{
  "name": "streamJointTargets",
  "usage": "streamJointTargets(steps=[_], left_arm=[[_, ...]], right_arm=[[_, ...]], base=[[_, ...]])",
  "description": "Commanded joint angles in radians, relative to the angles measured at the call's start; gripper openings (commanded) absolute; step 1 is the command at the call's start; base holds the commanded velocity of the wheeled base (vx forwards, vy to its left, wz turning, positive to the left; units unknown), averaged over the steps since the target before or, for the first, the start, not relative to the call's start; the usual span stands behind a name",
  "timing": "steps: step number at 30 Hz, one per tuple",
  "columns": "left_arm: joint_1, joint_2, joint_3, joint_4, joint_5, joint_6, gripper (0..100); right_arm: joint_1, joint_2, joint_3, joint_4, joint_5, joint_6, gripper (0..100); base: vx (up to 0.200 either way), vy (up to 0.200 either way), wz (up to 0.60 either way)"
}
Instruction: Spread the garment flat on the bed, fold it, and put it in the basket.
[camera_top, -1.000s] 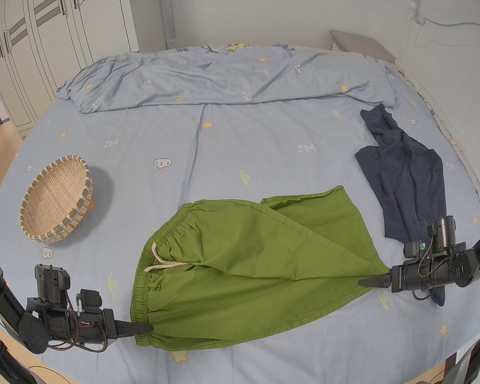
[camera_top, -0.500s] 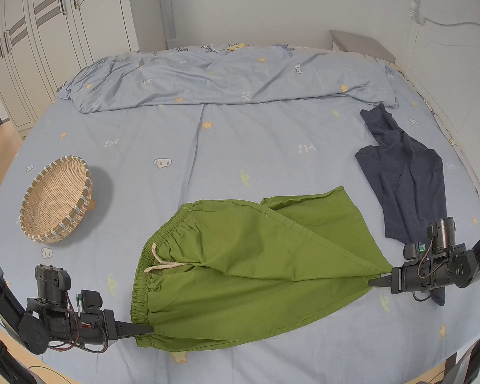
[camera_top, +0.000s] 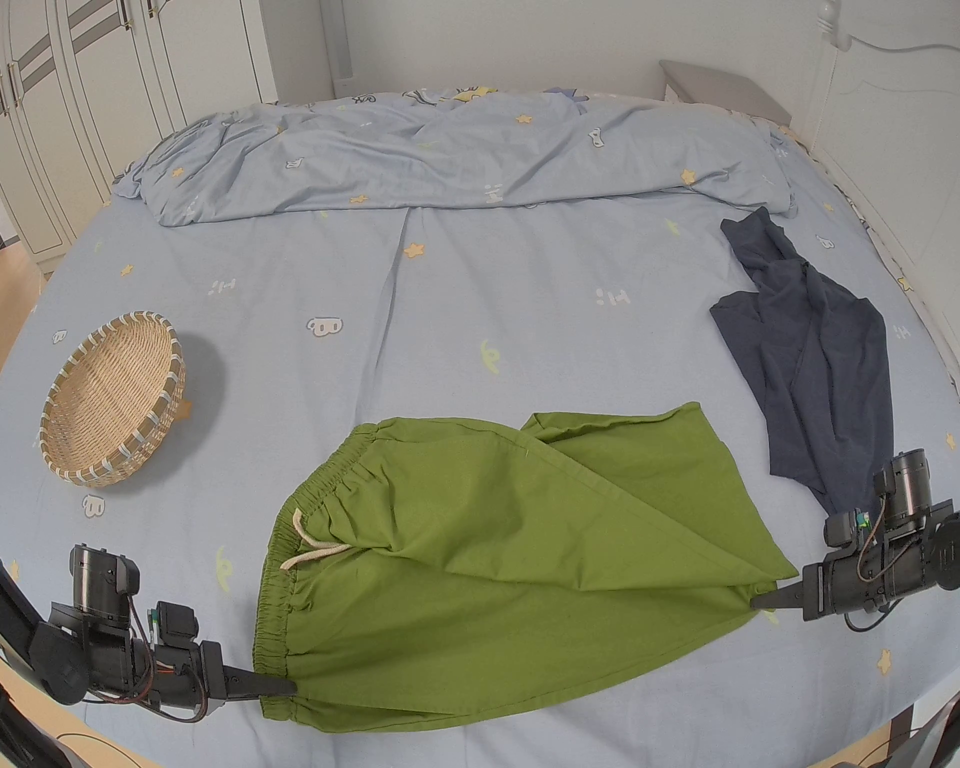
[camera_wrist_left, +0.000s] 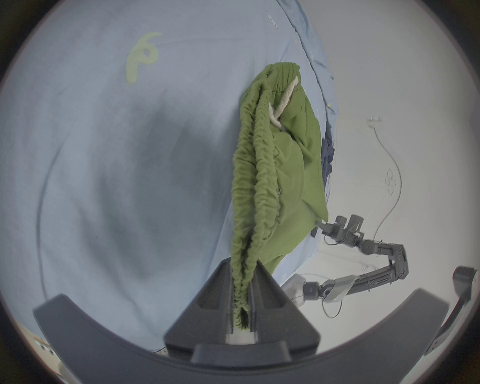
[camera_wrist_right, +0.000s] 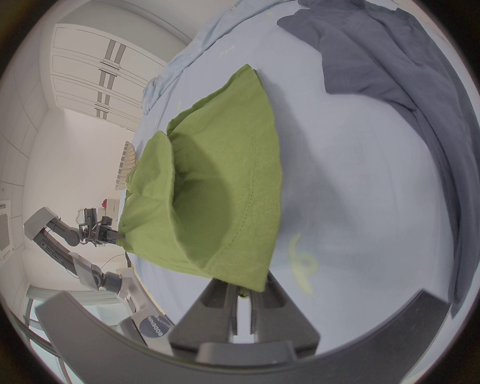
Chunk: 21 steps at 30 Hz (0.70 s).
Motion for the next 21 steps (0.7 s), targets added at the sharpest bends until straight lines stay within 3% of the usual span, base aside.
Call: streamJointTargets(steps=[1,7,21], left_arm=[[0.065,-0.044,-0.023,0.178,0.002,0.170,0],[0.117,-0.046,-0.077,0.298,0.010,0.253,0],[0.160,0.025,-0.063,0.305,0.036,0.394,0]], right_arm=[[0.008,-0.140,0.067,0.101,-0.011,-0.004,0],[0.014,-0.155,0.167,0.107,-0.013,-0.005,0],[0.064,-0.122,0.253,0.098,-0.021,-0.004,0]], base=[[0.000,0.000,0.00],[0.000,0.000,0.00],[0.000,0.000,0.00]])
